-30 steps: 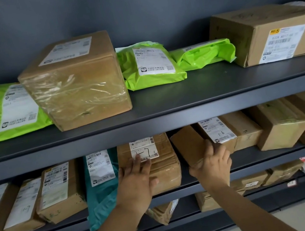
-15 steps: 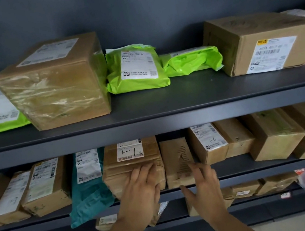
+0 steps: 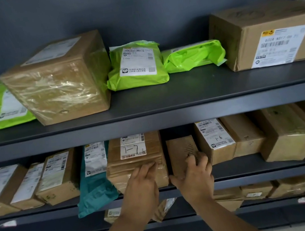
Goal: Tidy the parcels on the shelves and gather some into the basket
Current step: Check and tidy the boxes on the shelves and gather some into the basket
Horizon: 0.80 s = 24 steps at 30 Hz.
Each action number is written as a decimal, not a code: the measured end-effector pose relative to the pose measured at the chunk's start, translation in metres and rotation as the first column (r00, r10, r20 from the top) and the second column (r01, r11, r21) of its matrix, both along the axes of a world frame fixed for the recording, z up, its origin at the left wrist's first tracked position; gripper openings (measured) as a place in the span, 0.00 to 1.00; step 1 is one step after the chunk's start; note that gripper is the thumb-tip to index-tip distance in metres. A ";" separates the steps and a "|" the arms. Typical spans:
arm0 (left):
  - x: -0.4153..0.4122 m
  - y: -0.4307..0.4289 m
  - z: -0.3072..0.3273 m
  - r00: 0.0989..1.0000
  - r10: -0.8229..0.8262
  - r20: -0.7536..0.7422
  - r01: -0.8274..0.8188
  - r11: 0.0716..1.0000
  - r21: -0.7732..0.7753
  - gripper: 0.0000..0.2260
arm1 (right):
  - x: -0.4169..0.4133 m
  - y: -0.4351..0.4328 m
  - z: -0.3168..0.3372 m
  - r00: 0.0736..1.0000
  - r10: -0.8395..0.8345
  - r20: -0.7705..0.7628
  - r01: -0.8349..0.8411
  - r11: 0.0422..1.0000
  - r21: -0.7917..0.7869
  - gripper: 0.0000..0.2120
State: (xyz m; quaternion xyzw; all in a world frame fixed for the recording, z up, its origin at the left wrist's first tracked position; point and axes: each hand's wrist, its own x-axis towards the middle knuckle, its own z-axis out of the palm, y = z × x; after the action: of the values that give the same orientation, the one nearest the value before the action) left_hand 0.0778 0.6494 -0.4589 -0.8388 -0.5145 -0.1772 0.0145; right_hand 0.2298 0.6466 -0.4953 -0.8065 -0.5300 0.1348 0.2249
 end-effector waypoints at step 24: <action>0.055 -0.024 0.067 0.714 0.341 0.612 0.214 0.726 -0.653 0.44 | 0.116 -0.072 0.104 -0.092 -0.488 -0.868 -0.145 0.869 -0.473 0.34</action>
State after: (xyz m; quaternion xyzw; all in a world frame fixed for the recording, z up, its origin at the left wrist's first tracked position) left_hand 0.1324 0.6258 -0.3921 -0.6319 -0.5390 -0.2764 -0.4835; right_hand 0.3461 0.5749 -0.3909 -0.5365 -0.0369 0.7570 0.3712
